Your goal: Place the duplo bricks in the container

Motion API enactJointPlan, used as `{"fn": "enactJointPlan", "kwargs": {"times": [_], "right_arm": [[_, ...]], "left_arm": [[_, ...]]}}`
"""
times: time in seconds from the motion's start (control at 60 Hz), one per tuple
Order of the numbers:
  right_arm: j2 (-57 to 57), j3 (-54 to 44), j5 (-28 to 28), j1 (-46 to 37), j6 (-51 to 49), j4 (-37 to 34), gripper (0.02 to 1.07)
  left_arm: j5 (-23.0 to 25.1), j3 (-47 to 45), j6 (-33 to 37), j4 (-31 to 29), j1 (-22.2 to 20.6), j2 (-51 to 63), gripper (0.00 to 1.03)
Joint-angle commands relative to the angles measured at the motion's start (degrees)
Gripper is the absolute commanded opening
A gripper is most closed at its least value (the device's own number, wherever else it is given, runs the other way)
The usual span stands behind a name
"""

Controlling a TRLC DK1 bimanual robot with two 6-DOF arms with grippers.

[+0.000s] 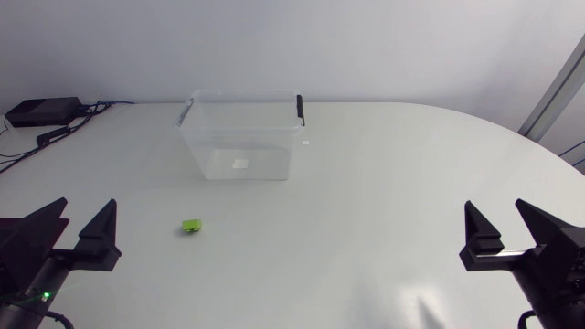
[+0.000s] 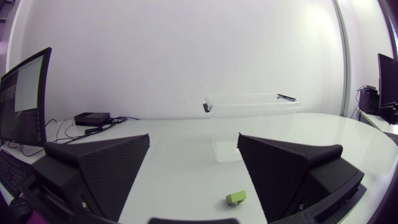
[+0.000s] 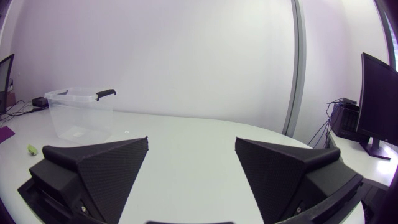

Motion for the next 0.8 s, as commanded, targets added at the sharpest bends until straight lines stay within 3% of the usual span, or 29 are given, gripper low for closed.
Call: {"fn": "enactJointPlan", "kwargs": {"times": [0.0,0.5,0.783], "right_arm": [[-0.4,-1.2,-0.5,-0.2,-1.1,0.7,1.03],[-0.4,-1.2,-0.5,-0.2,-1.1,0.7,1.03],[-0.4,-1.2,-0.5,-0.2,-1.1,0.7,1.03]], "left_arm": [[0.3,-1.1,0.0,-0.1,-0.2,-0.7,0.99],[-0.2,-0.3,0.7,-1.0,3.0,0.0,0.99],[-0.1,15.3,0.7,-12.5,2.8,12.6,0.99]]}}
